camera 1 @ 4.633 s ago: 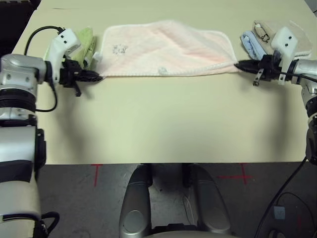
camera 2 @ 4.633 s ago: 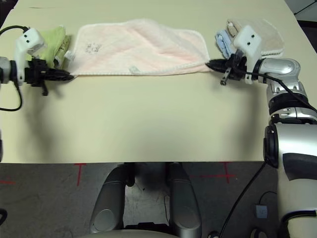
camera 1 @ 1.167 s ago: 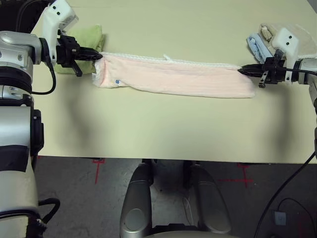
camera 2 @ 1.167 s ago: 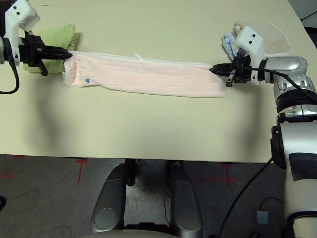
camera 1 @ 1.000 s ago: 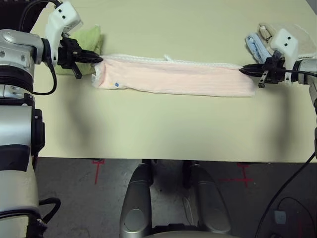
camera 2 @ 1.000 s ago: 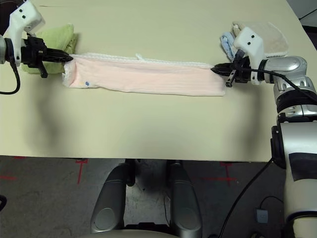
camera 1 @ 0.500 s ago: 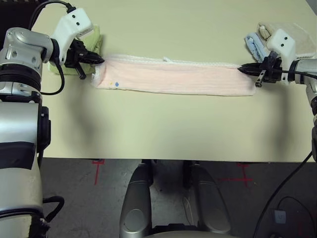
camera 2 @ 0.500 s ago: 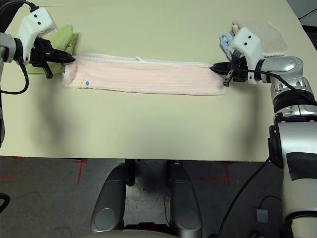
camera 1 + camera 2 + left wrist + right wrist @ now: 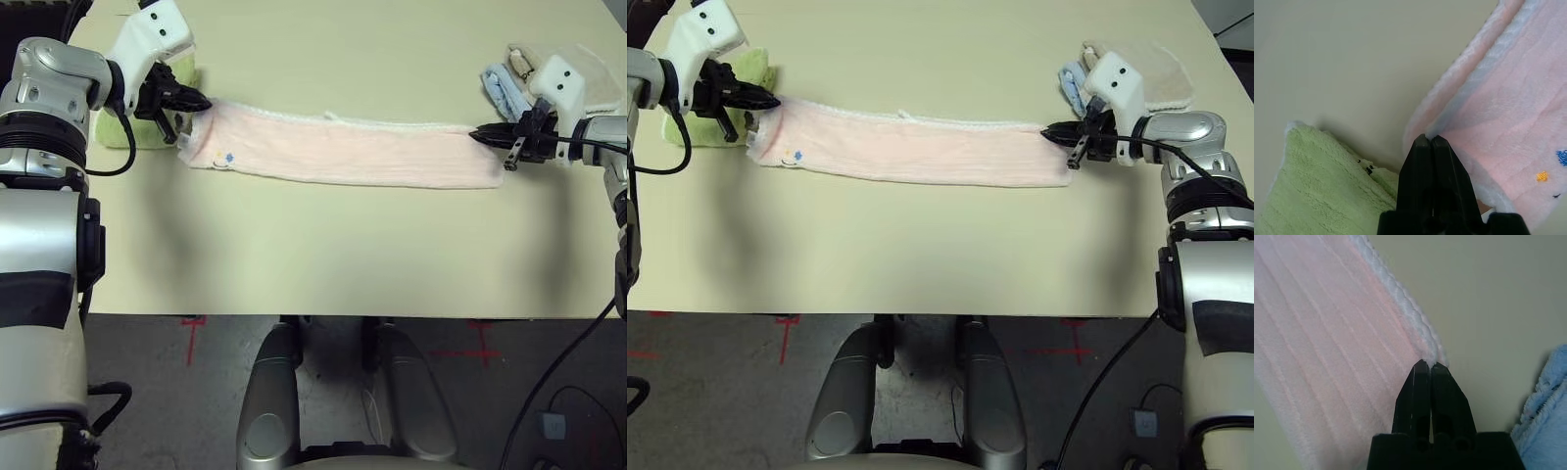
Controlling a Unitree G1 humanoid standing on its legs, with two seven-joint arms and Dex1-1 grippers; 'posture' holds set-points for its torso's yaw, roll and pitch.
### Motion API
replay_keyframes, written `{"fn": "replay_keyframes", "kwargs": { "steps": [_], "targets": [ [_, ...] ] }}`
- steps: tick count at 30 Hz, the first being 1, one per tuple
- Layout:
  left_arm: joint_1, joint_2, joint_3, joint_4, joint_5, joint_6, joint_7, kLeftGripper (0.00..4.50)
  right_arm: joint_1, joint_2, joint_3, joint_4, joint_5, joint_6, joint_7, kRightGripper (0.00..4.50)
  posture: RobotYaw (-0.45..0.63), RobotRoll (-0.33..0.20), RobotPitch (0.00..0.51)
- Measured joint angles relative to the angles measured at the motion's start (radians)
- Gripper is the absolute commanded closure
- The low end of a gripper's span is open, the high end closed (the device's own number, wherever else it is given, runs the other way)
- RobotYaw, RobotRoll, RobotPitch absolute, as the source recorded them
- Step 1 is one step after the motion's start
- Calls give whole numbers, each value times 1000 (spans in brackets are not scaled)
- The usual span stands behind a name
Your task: Fold the towel and set it aside.
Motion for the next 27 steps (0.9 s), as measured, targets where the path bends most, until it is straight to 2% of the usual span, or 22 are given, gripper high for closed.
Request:
{"fn": "replay_keyframes", "kwargs": {
  "steps": [8, 9, 11, 12, 16, 20, 23, 27],
  "targets": [
    [29, 0, 0, 1, 25, 0, 60, 4477, 5, 13, -1, -30, 0, 9, -10, 4500, -9, 0, 335],
    [35, 0, 0, 2, 30, 0, 68, 4049, 7, 16, -1, -33, 0, 10, -15, 4500, -10, 0, 335],
    [39, 0, -1, 2, 42, 1, 83, 3505, 12, 21, -1, -37, -1, 12, -25, 4500, -11, 0, 336],
    [39, 0, -1, 2, 43, 2, 86, 3105, 14, 22, -1, -37, -2, 14, -29, 3943, -11, 0, 336],
    [45, 0, 8, 2, 44, 5, 85, 1575, 15, 33, -5, -49, 2, 16, -39, 2664, -11, 0, 334],
    [45, -2, 44, 3, 32, 4, 97, 8, 15, 37, -14, -55, 9, 16, -41, 1106, -11, 0, 329],
    [41, -2, 85, 2, 6, -3, 102, 0, 15, 37, -44, -57, 32, 15, -43, 35, -11, 0, 327],
    [11, -3, 237, -5, -142, 27, -10, 0, 10, 43, -156, -78, 147, 92, -14, 35, -4, 0, 326]
  ]
}}
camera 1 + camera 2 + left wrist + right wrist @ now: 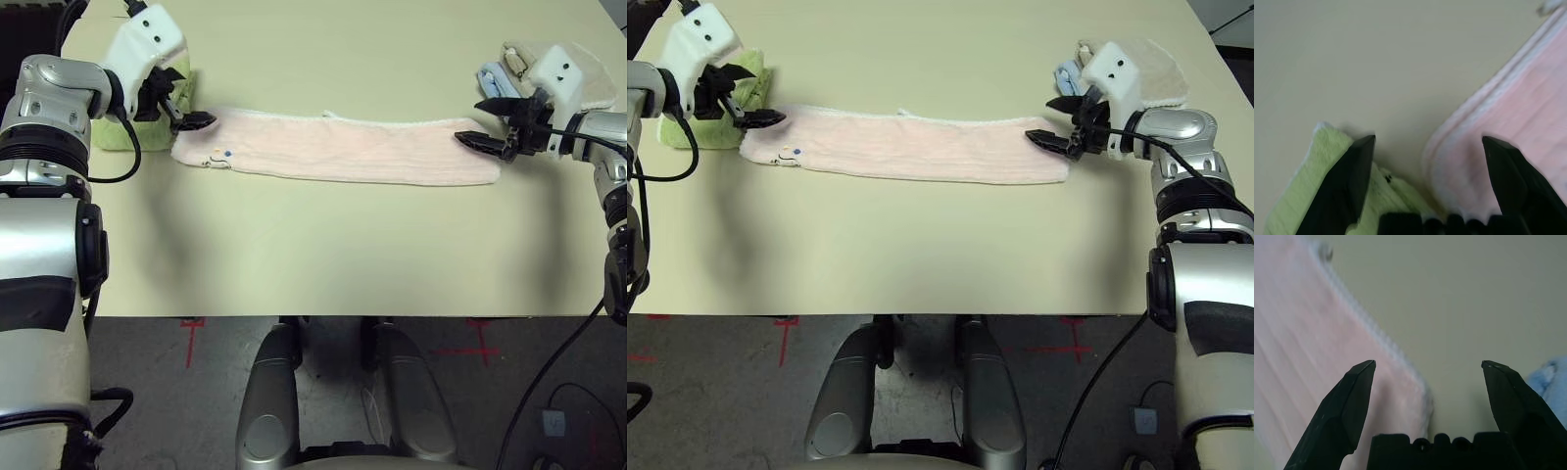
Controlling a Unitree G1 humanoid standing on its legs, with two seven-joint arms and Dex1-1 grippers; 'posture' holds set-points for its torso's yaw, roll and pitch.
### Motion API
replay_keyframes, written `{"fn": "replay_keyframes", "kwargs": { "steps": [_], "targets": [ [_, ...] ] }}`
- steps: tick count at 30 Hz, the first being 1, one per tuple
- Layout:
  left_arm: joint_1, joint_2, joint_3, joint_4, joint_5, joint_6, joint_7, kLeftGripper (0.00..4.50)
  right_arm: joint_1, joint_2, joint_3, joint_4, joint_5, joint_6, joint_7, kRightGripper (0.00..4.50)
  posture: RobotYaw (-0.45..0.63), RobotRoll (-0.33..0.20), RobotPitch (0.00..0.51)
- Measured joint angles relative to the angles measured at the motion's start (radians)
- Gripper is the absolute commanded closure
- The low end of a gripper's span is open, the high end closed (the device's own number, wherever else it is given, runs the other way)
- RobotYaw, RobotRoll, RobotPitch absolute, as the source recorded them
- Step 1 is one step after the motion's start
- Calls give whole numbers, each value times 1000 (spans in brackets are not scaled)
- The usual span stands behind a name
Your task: Fold the towel and set it aside.
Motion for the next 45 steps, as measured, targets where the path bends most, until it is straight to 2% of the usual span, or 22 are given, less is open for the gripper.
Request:
{"fn": "replay_keyframes", "kwargs": {
  "steps": [3, 5, 11, 17, 20, 27, 32, 38, 45],
  "targets": [
    [-10, 1, 71, -41, -90, 56, -111, 0, 1, 7, -51, -45, 78, 117, 44, 35, 8, 0, 327],
    [37, 1, 108, -87, -153, 92, -188, 0, 21, 22, -78, -95, 128, 216, 71, 35, 14, 0, 327],
    [290, -15, 151, -244, -251, 142, -269, 0, 118, 53, -109, -227, 223, 432, 73, 35, 20, 0, 330],
    [457, -19, 152, -389, -278, 26, -268, 0, 176, 85, -123, -329, 259, 508, 7, 35, 11, 0, 333],
    [483, -27, 148, -411, -280, -34, -275, 0, 190, 100, -131, -374, 291, 581, -46, 35, 7, 0, 335],
    [503, -39, 119, -433, -290, -75, -325, 0, 235, 99, -240, -455, 431, 947, -192, 35, -2, 0, 341],
    [517, -41, 110, -463, -303, -68, -353, 0, 298, 99, -435, -590, 617, 1264, -347, 35, -10, 0, 340],
    [539, -45, 103, -492, -321, -41, -361, 0, 424, 123, -682, -778, 822, 1539, -534, 35, -18, 0, 341],
    [549, -46, 92, -516, -331, -17, -365, 0, 557, 218, -844, -957, 953, 1748, -700, 35, -26, 0, 342]
  ]
}}
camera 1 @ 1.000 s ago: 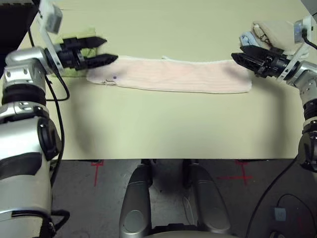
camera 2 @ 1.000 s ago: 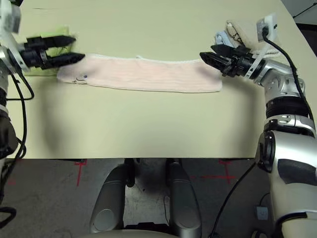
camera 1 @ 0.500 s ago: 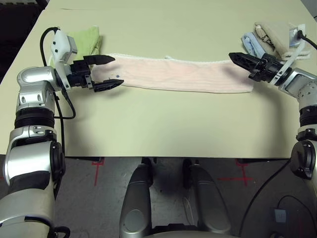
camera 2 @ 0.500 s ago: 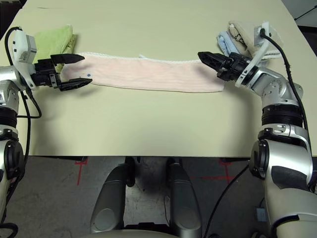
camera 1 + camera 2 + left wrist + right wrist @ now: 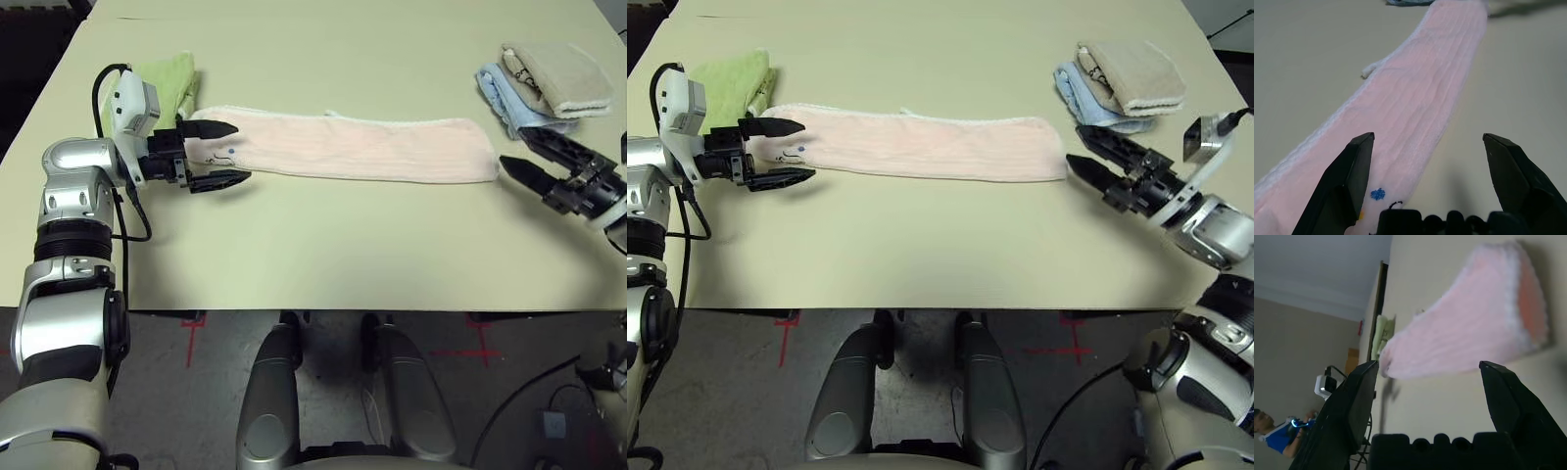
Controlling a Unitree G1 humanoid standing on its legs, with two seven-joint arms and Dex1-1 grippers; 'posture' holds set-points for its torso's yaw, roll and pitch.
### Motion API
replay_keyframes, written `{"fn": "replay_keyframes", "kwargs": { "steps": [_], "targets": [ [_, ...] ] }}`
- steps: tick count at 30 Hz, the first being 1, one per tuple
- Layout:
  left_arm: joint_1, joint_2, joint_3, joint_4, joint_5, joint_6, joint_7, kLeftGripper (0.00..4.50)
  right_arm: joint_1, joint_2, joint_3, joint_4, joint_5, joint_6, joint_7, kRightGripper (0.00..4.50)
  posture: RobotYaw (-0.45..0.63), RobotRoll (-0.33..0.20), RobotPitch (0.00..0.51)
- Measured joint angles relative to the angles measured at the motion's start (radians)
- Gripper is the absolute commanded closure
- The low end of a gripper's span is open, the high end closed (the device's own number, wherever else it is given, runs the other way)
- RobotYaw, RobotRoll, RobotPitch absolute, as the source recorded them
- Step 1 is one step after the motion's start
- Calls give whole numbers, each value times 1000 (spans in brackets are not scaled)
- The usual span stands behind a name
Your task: Fold the towel and set it aside.
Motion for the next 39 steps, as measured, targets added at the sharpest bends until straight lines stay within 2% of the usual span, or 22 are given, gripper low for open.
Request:
{"fn": "replay_keyframes", "kwargs": {
  "steps": [8, 16, 32, 35, 39],
  "targets": [
    [0, -1, -10, -7, -17, 17, -5, 0, 3, 66, -47, -40, 34, -9, -141, 35, -21, 0, 341],
    [2, -1, -17, -32, -22, 33, -3, 0, -1, 94, 35, -29, 19, -98, -213, 35, -3, 0, 345],
    [30, 3, -17, -68, -27, 54, 13, 0, 37, 154, 185, -40, 24, -405, -213, 77, -4, 0, 343],
    [33, 3, -17, -68, -27, 56, 16, 0, 48, 156, 206, -44, 26, -442, -226, 706, -8, 0, 341],
    [39, 3, -17, -70, -28, 58, 17, 0, 77, 166, 221, -55, 31, -489, -259, 2274, -9, 0, 340]
  ]
}}
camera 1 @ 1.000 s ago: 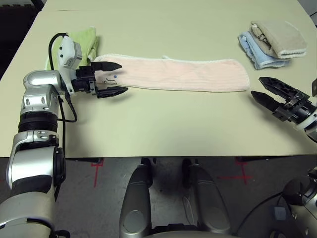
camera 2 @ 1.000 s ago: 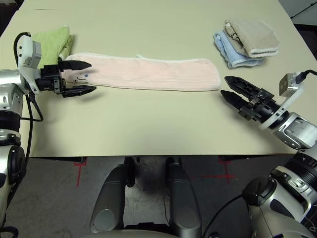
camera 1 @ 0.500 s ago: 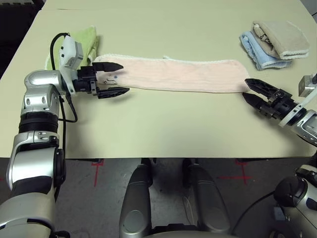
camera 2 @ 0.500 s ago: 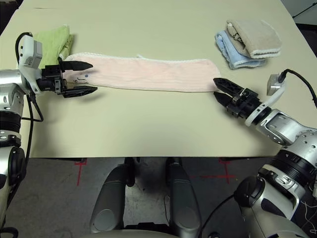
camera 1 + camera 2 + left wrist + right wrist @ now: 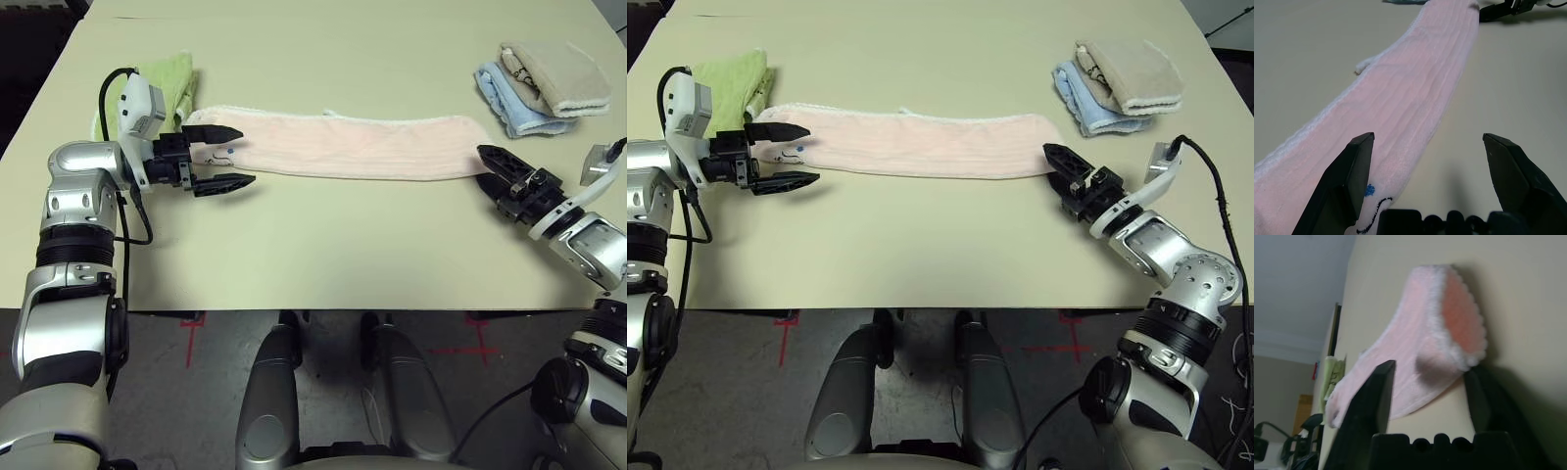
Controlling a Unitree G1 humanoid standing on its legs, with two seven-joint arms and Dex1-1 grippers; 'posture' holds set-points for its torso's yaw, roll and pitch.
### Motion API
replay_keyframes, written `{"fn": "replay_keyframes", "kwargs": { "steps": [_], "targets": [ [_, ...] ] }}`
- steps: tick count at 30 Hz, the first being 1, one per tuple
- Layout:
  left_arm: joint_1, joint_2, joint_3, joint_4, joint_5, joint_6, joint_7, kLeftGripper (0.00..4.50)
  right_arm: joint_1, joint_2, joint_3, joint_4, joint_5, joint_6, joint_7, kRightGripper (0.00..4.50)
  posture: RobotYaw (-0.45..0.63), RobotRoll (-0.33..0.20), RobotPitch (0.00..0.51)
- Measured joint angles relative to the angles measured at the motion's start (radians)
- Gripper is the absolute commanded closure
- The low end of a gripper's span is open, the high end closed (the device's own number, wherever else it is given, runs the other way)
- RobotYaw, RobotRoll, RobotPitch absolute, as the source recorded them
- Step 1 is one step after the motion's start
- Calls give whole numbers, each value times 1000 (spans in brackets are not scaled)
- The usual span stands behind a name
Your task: Fold the towel and set it aside.
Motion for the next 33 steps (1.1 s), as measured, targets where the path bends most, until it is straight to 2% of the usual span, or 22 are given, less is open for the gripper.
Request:
{"fn": "replay_keyframes", "kwargs": {
  "steps": [6, 18, 33],
  "targets": [
    [10, 0, 0, -3, -2, 7, 0, 0, 28, 9, 23, -63, 42, -41, -18, 4463, -14, 0, 341],
    [12, 0, -1, -3, -3, 12, 0, 0, 57, -22, 40, -54, 65, -113, -53, 4463, -23, 0, 340],
    [15, -6, -1, -8, -4, 17, 27, 0, 42, -207, 50, 130, -8, -197, 34, 4463, -28, 0, 340]
  ]
}}
